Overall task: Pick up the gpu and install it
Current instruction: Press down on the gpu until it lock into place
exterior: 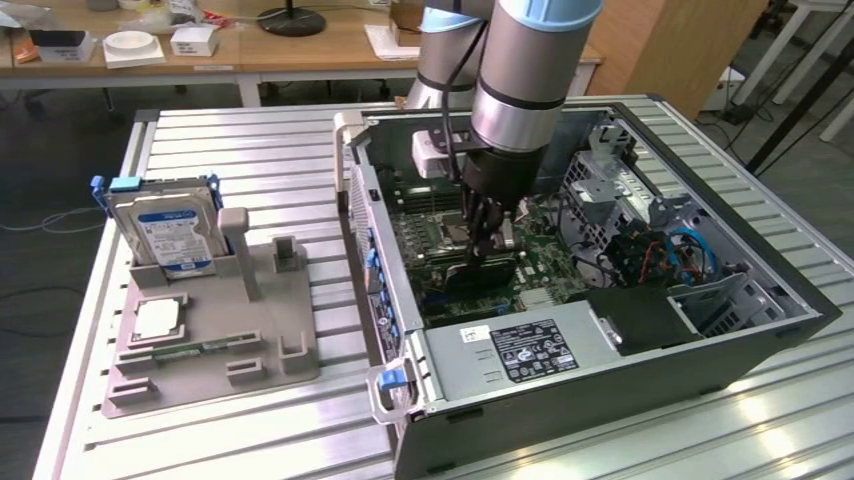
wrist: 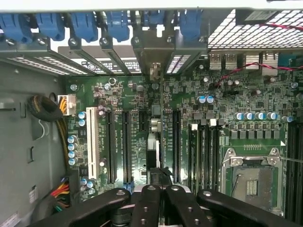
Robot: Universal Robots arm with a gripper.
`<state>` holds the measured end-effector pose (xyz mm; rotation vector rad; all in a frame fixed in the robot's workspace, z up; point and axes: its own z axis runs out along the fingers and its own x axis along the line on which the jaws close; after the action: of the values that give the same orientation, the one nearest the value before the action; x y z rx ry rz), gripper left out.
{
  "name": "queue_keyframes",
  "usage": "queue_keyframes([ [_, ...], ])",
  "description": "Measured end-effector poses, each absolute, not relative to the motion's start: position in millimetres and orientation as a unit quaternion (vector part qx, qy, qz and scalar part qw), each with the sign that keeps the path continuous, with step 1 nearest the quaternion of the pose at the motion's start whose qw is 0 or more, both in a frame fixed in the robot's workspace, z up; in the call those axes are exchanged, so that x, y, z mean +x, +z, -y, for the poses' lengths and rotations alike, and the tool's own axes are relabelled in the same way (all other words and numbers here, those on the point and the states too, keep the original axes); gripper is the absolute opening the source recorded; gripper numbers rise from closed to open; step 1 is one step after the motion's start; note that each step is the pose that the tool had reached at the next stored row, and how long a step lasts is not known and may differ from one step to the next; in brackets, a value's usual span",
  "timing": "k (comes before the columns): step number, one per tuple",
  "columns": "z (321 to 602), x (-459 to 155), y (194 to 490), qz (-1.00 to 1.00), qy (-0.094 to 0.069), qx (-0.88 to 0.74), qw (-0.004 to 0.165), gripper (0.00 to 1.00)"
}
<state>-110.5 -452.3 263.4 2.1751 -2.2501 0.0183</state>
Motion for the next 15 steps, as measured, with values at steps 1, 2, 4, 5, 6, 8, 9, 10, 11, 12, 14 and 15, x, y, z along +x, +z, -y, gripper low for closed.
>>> queue_keyframes([
  [1,452,-110,263,0.719,0.006,0.695,0.006,0.11],
  [2,452,-110,262,0.719,0.006,0.695,0.006,0.11],
  [4,453,-111,260,0.719,0.006,0.695,0.007,0.11],
  [5,453,-111,259,0.719,0.006,0.695,0.007,0.11],
  [6,452,-111,259,0.719,0.006,0.695,0.006,0.11],
  [8,452,-111,259,0.719,0.006,0.695,0.006,0.11],
  [9,452,-111,259,0.719,0.006,0.695,0.006,0.11],
  [10,452,-110,260,0.719,0.006,0.695,0.006,0.11],
  [11,452,-110,261,0.719,0.005,0.695,0.006,0.11],
  [12,452,-110,263,0.719,0.005,0.695,0.005,0.11],
  [14,452,-111,268,0.719,0.005,0.695,0.006,0.11],
  [15,452,-110,271,0.719,0.005,0.695,0.006,0.11],
])
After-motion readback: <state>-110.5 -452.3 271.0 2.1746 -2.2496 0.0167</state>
